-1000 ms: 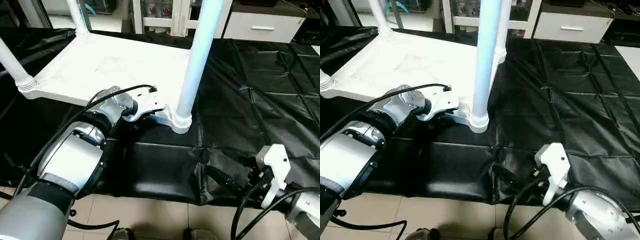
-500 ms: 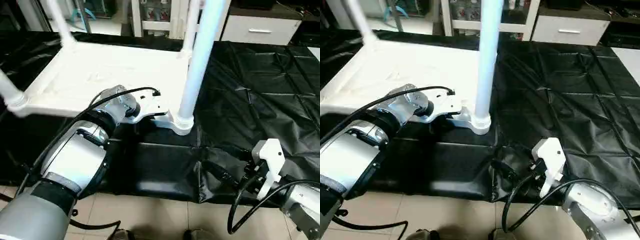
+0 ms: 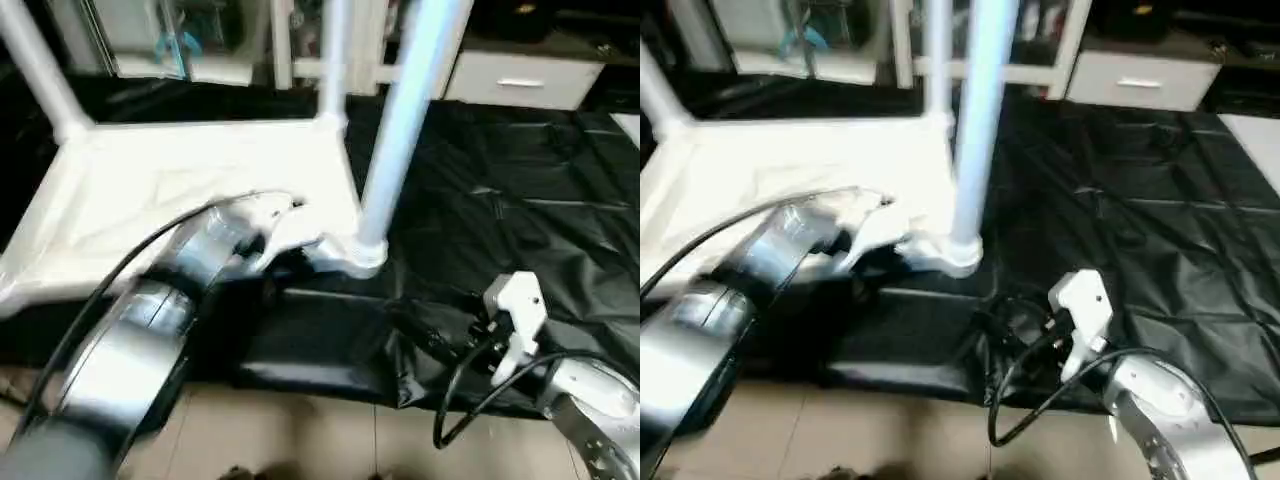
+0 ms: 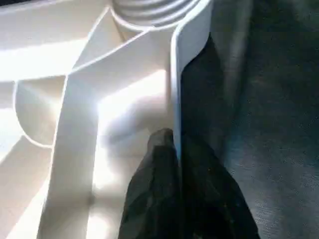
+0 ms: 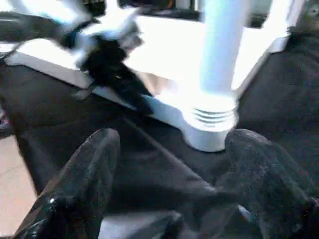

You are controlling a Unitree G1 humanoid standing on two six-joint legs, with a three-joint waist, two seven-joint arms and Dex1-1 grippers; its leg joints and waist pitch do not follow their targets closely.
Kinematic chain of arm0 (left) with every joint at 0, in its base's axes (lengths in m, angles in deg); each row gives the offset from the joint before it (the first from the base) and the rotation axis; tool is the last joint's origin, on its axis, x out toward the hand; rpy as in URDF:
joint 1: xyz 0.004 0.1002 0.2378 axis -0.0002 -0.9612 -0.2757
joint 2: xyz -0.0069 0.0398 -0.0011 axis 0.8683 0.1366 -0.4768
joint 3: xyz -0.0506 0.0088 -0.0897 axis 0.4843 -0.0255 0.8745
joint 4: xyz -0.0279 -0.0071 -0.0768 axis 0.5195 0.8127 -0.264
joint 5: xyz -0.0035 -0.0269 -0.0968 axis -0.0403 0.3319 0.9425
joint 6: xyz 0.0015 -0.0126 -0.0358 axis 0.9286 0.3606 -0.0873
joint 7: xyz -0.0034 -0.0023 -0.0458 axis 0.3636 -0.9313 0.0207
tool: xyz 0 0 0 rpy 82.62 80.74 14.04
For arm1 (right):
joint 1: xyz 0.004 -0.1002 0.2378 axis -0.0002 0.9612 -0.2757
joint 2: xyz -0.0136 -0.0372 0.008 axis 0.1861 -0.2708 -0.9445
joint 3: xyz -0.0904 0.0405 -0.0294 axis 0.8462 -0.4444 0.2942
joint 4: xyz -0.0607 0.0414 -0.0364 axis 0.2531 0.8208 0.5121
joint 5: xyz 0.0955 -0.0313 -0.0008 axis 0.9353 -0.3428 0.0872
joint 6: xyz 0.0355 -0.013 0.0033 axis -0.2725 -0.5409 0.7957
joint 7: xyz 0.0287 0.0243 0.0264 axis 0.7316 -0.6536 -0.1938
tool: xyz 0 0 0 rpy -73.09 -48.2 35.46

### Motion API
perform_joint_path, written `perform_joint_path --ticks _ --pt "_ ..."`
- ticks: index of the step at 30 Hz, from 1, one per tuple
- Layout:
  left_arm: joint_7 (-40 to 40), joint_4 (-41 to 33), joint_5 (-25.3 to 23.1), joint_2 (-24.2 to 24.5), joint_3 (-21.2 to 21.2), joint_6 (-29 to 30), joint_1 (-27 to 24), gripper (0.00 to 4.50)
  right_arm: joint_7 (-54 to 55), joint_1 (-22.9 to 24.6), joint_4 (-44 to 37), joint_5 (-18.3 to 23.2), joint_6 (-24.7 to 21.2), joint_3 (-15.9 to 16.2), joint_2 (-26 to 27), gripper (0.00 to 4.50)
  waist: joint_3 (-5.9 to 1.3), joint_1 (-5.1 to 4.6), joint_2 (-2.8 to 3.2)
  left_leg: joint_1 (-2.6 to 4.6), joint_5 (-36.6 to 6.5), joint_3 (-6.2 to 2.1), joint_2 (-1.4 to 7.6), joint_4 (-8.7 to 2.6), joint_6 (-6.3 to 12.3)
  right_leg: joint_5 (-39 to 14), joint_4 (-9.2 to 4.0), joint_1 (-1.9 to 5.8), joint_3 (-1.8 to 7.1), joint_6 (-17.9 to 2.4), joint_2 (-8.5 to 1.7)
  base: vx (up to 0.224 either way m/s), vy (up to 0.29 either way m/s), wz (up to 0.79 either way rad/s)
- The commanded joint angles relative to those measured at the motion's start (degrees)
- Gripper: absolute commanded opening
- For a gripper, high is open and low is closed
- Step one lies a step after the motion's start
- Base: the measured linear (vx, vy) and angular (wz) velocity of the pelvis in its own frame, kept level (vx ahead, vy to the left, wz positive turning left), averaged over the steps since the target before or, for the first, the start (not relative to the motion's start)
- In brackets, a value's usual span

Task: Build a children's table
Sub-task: Rotate table base

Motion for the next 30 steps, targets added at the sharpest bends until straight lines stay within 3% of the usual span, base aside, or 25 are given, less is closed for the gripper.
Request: perform_joint_path --ticks 1,2,4,6,8,13,19,22,23,25,26,29,30 --pt "0.49 -4.11 0.01 1.78 -1.65 -5.54 -6.66 0.02 1.44 -0.71 1.60 -2.18 1.29 -0.10 0.17 3.68 -3.77 0.61 -0.96 0.54 -7.90 -0.71 2.27 -4.00 6.13 -0.55 -3.64 3.13 1.77 -17.09 -3.00 0.000 0.000 0.00" --pt "0.46 -4.36 0.01 1.87 -1.71 -5.81 -6.87 0.02 1.47 -0.72 1.64 -2.23 1.35 -0.09 0.17 3.68 -3.50 0.61 -0.78 1.06 -11.28 -0.50 2.10 -4.32 4.68 -4.84 -4.16 2.64 1.73 -15.98 -2.70 0.000 0.000 0.00" --pt "-1.29 -9.98 1.12 3.51 -2.63 -10.24 -11.64 0.02 2.38 -0.59 2.05 -2.47 0.78 -0.69 0.07 3.68 -3.44 0.71 -0.83 1.29 -14.78 -0.71 2.30 -4.72 2.51 -10.69 -4.60 2.64 1.91 -13.71 -2.97 0.000 0.000 0.00" --pt "-1.52 -11.80 1.85 3.22 -2.65 -10.68 -13.07 0.02 2.71 -0.48 2.62 -2.79 0.92 -1.13 -0.11 3.68 -3.34 0.66 -1.39 1.60 -16.87 -0.64 2.24 -4.99 0.95 -14.63 -5.00 2.25 1.99 -11.96 -2.84 0.000 0.000 0.00" --pt "-2.11 -13.89 2.22 3.34 -3.47 -11.92 -14.35 0.02 2.69 -0.28 3.02 -2.99 1.40 -1.49 -0.35 3.68 -3.44 0.93 -1.11 1.60 -17.21 -0.75 2.19 -5.10 0.22 -16.54 -5.22 2.04 2.11 -10.34 -2.97 0.000 0.000 0.00" --pt "-2.38 -17.14 3.97 2.27 -3.42 -13.28 -15.73 0.02 2.41 0.13 2.88 -2.38 1.46 -2.19 -0.40 3.68 -3.74 1.58 -0.99 1.38 -14.82 -0.63 2.03 -4.96 0.45 -13.49 -4.97 1.99 2.18 -9.47 -2.83 0.000 0.000 0.00" --pt "-2.77 -19.36 6.71 -0.54 -3.72 -14.10 -16.04 0.02 2.84 1.14 2.57 -2.52 1.42 -2.36 -0.15 3.68 -4.17 2.08 -0.76 1.11 -10.66 -0.50 1.90 -4.59 2.29 -7.09 -4.36 2.25 1.97 -10.40 -2.70 0.000 0.000 0.00" --pt "-2.19 -18.76 6.78 -1.15 -3.53 -14.60 -15.61 0.02 3.09 1.33 2.34 -2.55 1.31 -2.43 0.13 3.68 -4.19 2.67 -0.64 1.22 -10.63 -0.40 1.93 -4.62 2.62 -8.52 -4.57 2.12 1.95 -9.75 -2.75 0.000 0.000 0.00" --pt "-1.23 -17.68 6.09 -1.32 -3.41 -15.14 -14.85 0.02 3.22 1.38 2.07 -2.56 1.25 -2.39 0.39 3.68 -4.25 2.80 -0.29 1.24 -10.68 -0.42 1.92 -4.61 2.50 -8.68 -4.55 2.11 1.97 -9.67 -2.77 0.000 0.000 0.00" --pt "-0.46 -16.79 5.93 -1.52 -3.02 -15.27 -14.30 0.02 3.30 1.33 1.92 -2.56 1.19 -2.34 0.50 3.68 -4.22 2.90 -0.44 1.24 -11.67 -0.37 1.89 -4.72 2.07 -9.96 -4.74 2.04 1.96 -9.07 -2.73 0.000 0.000 0.00" --pt "-0.96 -16.37 6.96 -1.64 -2.41 -14.17 -13.91 0.02 3.40 1.19 1.84 -2.61 1.10 -2.23 0.59 3.68 -4.24 2.98 -0.18 1.28 -11.94 -0.41 1.93 -4.79 1.79 -10.37 -4.75 2.02 1.95 -8.81 -2.78 0.000 0.000 0.00" --pt "-4.64 -17.60 10.24 -1.85 -1.16 -8.64 -14.07 0.02 3.41 0.90 1.99 -2.64 1.11 -2.21 0.59 3.68 -4.21 2.94 -0.39 1.24 -12.21 -0.32 1.91 -4.86 1.61 -11.02 -4.83 1.98 1.91 -8.59 -2.78 0.000 0.000 0.00" --pt "-6.14 -18.73 11.97 -2.16 -0.47 -5.66 -14.32 0.51 3.33 0.72 2.25 -2.62 1.17 -2.34 0.48 3.68 -4.21 2.83 -0.45 1.17 -12.43 -0.29 1.91 -4.91 1.52 -11.57 -4.81 2.02 1.87 -8.55 -2.81 0.000 0.000 0.00"
